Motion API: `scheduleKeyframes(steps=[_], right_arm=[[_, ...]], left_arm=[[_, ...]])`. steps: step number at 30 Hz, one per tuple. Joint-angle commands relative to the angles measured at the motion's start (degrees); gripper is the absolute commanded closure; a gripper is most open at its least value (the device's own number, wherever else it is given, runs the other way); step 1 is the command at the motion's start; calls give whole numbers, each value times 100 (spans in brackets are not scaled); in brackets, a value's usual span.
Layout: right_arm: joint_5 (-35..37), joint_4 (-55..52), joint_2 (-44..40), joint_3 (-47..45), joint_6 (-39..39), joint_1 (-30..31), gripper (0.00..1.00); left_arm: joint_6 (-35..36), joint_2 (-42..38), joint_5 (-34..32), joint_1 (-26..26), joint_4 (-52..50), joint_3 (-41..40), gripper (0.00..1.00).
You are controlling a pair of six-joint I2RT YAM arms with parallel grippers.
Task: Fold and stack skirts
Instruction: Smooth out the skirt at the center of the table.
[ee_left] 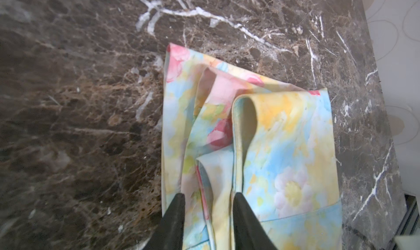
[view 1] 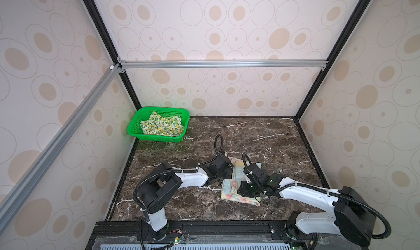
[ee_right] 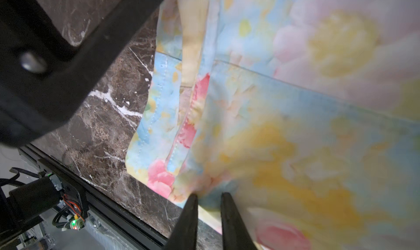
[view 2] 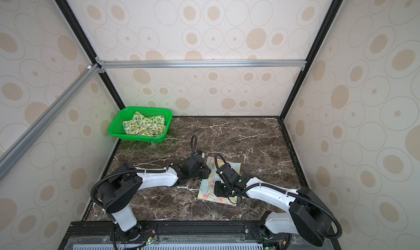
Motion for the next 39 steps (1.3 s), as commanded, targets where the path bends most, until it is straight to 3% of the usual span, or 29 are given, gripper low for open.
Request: scheduleKeyframes(steps=[1,19,28,39], right_arm=[[89,47,-10,-84,197,62,75],[197,105,48,-52,209,60,73],[103,273,319,-12,204,62,83],[-2,706,901,101,214,70,86]], left_arm=[[121,181,52,20,128,211,64],[210,752,109,34,270,785,100],[363,838,-26,143,269,1021,100],[538,1303,-23,269,304,1529,100]])
